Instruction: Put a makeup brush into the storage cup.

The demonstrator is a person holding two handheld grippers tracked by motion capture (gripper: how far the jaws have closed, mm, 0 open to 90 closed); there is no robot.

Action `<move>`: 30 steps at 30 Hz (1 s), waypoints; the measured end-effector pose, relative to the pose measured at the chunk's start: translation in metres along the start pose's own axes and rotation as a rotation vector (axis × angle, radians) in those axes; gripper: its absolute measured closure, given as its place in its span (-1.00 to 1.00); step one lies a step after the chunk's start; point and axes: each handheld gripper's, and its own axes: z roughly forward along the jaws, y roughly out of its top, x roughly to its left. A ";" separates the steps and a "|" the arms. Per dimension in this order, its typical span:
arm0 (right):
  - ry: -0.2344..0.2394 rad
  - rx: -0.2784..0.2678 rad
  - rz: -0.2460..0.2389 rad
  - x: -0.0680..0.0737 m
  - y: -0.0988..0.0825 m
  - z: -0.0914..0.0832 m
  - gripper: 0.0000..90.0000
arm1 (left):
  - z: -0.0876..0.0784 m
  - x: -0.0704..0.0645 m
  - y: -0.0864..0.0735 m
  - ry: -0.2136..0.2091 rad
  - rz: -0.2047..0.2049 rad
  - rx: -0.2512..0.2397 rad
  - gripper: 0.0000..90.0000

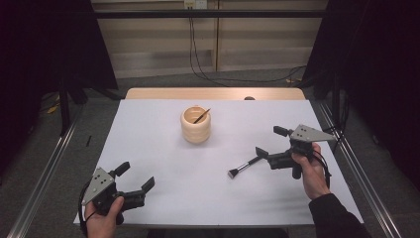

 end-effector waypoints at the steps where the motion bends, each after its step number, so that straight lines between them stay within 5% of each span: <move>1: 0.007 0.011 -0.003 0.000 0.002 0.003 -1.00 | 0.000 0.000 0.000 0.001 0.005 0.002 -0.95; 15: 0.073 0.143 -0.013 -0.007 0.021 0.046 -0.98 | -0.002 0.004 -0.001 0.004 0.000 0.013 -0.95; 25: 0.156 0.361 -0.069 -0.013 0.028 0.060 -0.93 | 0.000 0.004 0.000 0.001 0.011 0.017 -0.95; 28: 0.085 0.412 -0.065 -0.015 0.028 0.067 -0.67 | -0.001 0.004 -0.001 0.001 0.009 0.016 -0.95; 30: 0.078 0.430 -0.056 -0.018 0.026 0.070 -0.68 | -0.001 0.004 -0.001 0.005 0.015 0.019 -0.95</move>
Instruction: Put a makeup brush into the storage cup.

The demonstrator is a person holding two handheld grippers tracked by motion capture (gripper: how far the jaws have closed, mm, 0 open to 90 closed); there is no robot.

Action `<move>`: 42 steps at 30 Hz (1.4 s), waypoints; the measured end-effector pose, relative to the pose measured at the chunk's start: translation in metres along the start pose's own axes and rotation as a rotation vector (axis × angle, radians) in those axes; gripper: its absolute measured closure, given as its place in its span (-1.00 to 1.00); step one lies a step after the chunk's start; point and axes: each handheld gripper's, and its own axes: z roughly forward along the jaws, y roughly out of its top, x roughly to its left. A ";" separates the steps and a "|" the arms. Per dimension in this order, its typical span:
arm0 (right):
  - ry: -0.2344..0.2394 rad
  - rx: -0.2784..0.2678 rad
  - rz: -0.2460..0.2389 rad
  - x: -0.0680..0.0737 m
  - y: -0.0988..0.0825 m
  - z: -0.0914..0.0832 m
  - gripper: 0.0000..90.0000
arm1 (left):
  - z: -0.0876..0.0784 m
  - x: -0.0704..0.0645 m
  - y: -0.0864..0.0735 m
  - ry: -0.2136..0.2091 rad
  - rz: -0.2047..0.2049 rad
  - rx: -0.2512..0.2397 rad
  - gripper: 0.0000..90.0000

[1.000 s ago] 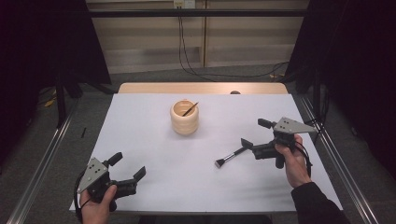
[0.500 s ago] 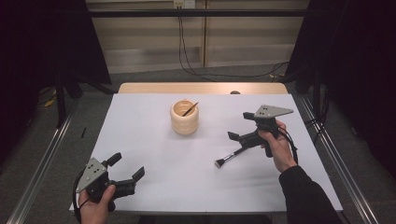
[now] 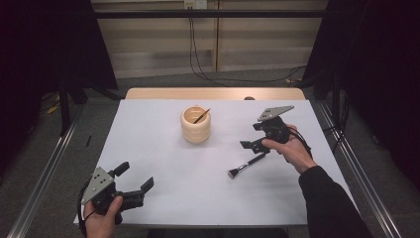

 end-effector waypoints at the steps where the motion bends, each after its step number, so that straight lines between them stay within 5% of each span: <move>1: -0.006 0.007 0.004 0.000 0.000 0.001 -0.68 | 0.000 0.000 0.000 0.000 0.002 0.002 -0.95; 3: -0.007 0.016 0.024 0.000 -0.001 0.002 -0.72 | 0.000 0.000 0.000 0.001 -0.001 0.000 -0.95; 5: -0.013 0.036 -0.007 0.002 -0.001 0.004 -0.80 | 0.000 0.001 0.000 0.001 -0.002 0.002 -0.95; 9: 0.045 0.082 -0.041 0.001 -0.001 0.006 -0.93 | 0.000 0.001 0.000 0.000 -0.003 0.003 -0.95; 19: 0.108 0.222 -0.093 0.005 -0.003 0.017 -0.85 | 0.000 0.001 0.000 0.004 0.001 0.002 -0.95; 23: 0.140 0.285 -0.129 0.008 -0.001 0.021 -0.71 | 0.000 0.002 -0.001 -0.003 0.001 0.005 -0.95; 26: 0.188 0.354 -0.168 0.011 -0.002 0.027 -0.42 | 0.000 0.002 -0.001 -0.001 0.009 0.010 -0.95; 36: 0.252 0.431 -0.222 0.016 -0.005 0.033 -0.11 | -0.001 0.002 -0.001 0.001 0.013 0.014 -0.95; 42: 0.241 0.452 -0.223 0.013 -0.005 0.035 -0.02 | -0.001 0.003 -0.001 0.016 0.012 0.016 -0.95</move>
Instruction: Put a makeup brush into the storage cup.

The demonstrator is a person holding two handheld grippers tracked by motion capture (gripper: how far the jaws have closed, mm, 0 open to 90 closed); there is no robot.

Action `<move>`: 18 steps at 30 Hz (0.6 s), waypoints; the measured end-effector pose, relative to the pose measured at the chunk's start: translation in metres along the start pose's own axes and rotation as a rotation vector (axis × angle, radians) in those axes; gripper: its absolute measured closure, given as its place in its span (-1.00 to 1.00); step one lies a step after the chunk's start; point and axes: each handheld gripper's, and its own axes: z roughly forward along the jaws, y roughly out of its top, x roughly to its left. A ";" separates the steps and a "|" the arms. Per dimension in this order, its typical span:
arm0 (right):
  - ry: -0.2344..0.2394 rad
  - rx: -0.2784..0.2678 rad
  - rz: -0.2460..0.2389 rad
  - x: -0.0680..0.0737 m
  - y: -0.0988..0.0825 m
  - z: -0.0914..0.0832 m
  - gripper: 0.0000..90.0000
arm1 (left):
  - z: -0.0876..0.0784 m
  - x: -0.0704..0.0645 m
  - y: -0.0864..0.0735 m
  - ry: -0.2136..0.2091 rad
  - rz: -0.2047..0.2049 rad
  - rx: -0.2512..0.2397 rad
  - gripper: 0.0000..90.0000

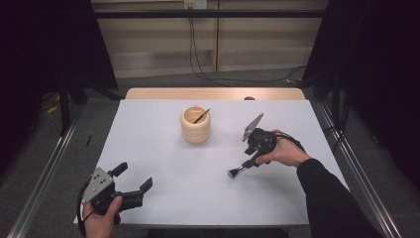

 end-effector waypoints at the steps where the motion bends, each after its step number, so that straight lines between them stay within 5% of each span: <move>1: 0.002 -0.002 0.000 -0.001 0.000 0.000 0.02 | 0.000 0.000 0.000 0.002 0.001 0.000 -0.95; 10: 0.006 0.058 -0.035 0.003 0.001 0.006 0.03 | -0.001 0.000 0.000 0.007 0.009 0.001 -0.95; 11: 0.005 0.054 -0.071 0.002 0.001 0.008 0.03 | -0.001 0.000 0.000 0.021 0.012 0.007 -0.95; 18: 0.009 0.063 -0.075 0.004 0.002 0.012 0.09 | 0.000 0.001 0.000 0.020 0.009 0.009 -0.95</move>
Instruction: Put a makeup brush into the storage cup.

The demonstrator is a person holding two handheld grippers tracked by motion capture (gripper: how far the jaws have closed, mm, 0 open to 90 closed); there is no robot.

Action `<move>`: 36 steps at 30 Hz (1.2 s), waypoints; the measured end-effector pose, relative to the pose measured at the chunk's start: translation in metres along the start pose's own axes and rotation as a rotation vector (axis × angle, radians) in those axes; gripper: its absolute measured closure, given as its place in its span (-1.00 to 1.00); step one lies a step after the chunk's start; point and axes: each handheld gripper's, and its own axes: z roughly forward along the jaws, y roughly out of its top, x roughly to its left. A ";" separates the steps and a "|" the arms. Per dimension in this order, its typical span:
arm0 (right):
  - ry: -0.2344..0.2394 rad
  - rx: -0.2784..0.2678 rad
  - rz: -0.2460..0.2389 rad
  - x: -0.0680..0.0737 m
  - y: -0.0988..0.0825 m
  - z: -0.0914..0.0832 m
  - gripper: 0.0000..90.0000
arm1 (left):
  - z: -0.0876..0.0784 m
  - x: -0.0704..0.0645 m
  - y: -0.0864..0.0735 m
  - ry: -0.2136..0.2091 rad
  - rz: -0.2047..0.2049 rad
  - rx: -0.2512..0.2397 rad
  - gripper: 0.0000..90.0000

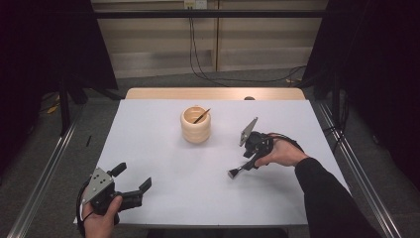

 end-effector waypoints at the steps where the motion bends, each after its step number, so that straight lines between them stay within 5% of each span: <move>1: -0.004 0.005 -0.016 -0.001 0.000 0.002 0.10 | 0.000 0.000 0.000 0.000 0.000 0.001 -0.95; 21: -0.014 0.092 -0.054 -0.003 -0.001 0.015 0.30 | 0.001 0.001 0.000 0.004 0.022 0.013 -0.95; 27: -0.005 0.097 -0.101 -0.004 -0.001 0.018 0.47 | 0.001 0.001 0.000 0.002 0.020 0.007 -0.95; 36: 0.013 0.096 -0.085 -0.005 -0.002 0.018 0.62 | 0.000 0.002 -0.001 0.002 0.023 0.007 -0.95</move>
